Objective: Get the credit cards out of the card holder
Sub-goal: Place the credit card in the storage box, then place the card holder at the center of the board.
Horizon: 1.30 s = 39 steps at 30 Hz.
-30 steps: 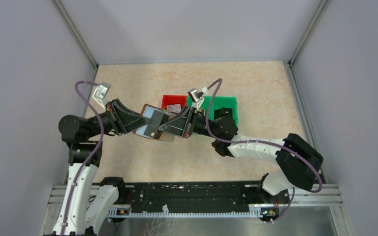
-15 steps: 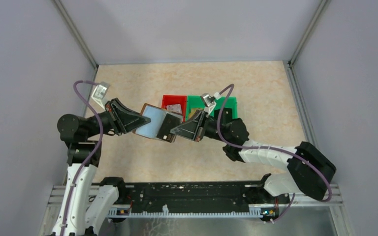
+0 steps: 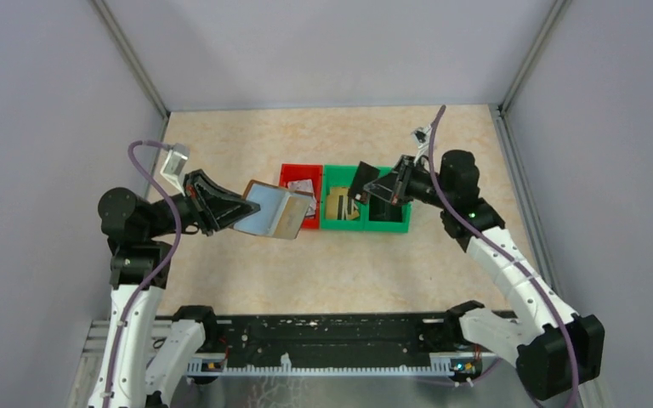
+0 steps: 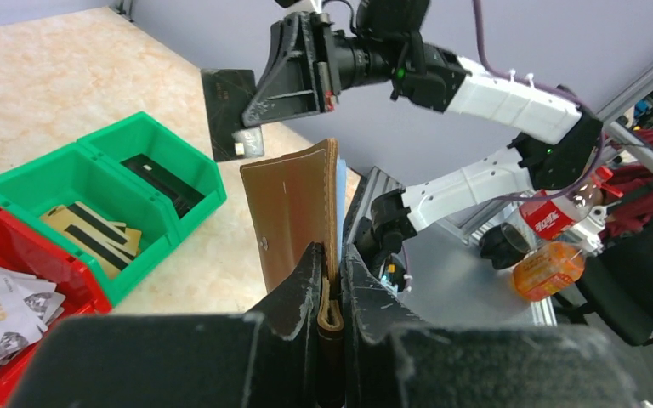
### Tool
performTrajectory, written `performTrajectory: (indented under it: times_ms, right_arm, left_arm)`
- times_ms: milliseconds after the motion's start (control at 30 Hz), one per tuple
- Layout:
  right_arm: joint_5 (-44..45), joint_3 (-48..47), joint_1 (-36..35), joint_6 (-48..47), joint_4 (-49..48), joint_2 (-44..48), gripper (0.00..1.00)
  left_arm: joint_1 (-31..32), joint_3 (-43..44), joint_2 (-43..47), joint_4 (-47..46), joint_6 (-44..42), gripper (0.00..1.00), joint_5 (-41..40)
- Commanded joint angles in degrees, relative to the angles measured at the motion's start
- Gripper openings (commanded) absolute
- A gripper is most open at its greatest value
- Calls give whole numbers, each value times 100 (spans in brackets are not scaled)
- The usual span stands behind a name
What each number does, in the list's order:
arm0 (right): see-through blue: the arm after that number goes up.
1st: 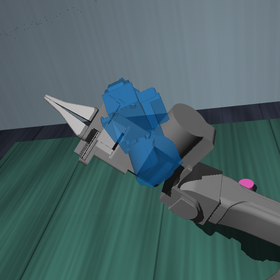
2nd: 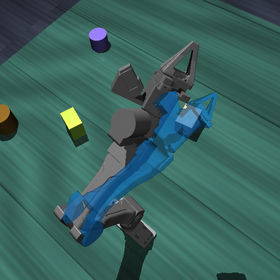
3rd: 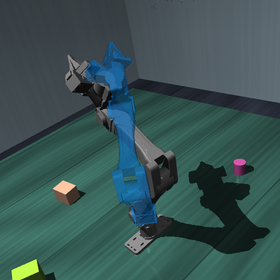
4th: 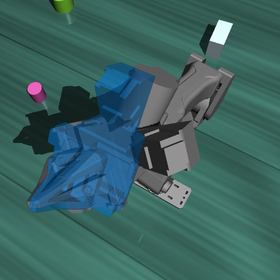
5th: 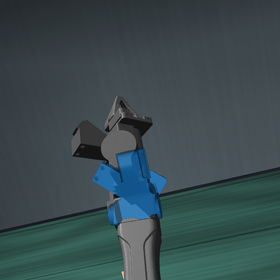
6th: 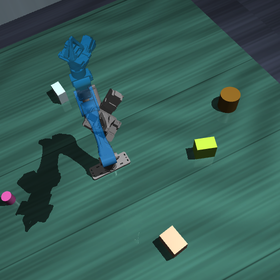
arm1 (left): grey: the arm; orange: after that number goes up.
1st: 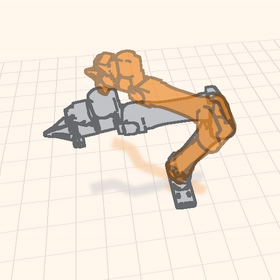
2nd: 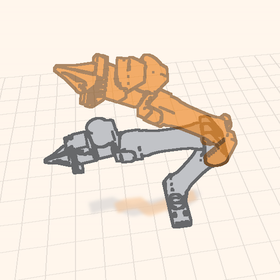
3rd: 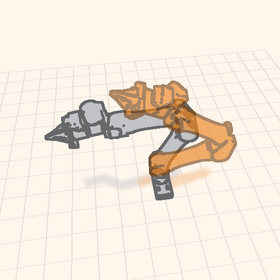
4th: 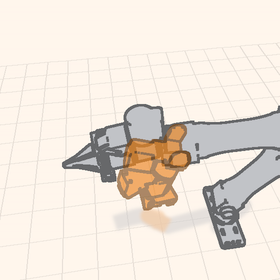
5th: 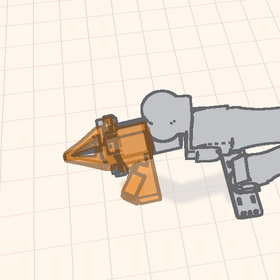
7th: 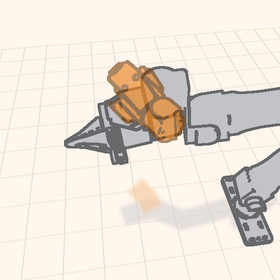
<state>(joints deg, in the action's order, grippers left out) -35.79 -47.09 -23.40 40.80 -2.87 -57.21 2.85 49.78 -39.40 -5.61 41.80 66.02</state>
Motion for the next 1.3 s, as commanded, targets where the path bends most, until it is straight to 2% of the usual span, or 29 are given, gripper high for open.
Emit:
performTrajectory:
  times_ms: [0,67,367,633,733,900,1067,1200,1267]
  right_arm:
    - [327,-515,750,-1666,2689,-356,0]
    - [810,-625,859,-1921,2895,-579,0]
    - [1535,-1126,927,-2246,2748,-1912,0]
    - [1769,-1485,926,-2291,2427,-2674,0]
    - [1768,-1559,925,-2315,2356,-2832,11]
    - [2009,-1544,926,-2389,2265,-2693,34]
    - [2047,-1594,925,-2271,2250,-2227,40]
    - [1135,-1543,865,-1917,1819,-1698,46]
    - [849,-1404,602,-1763,1389,-1386,55]
  left_arm:
    - [5,149,114,168,-534,0,167]
    - [5,146,129,177,-584,0,236]
    - [5,181,155,261,-692,0,359]
    - [5,208,174,146,-557,0,447]
    - [5,197,194,42,-467,0,498]
    - [5,165,222,-8,-428,0,571]
    - [5,116,220,-103,-377,0,608]
    - [5,62,222,-114,-392,0,627]
    - [5,43,213,-125,-401,0,628]
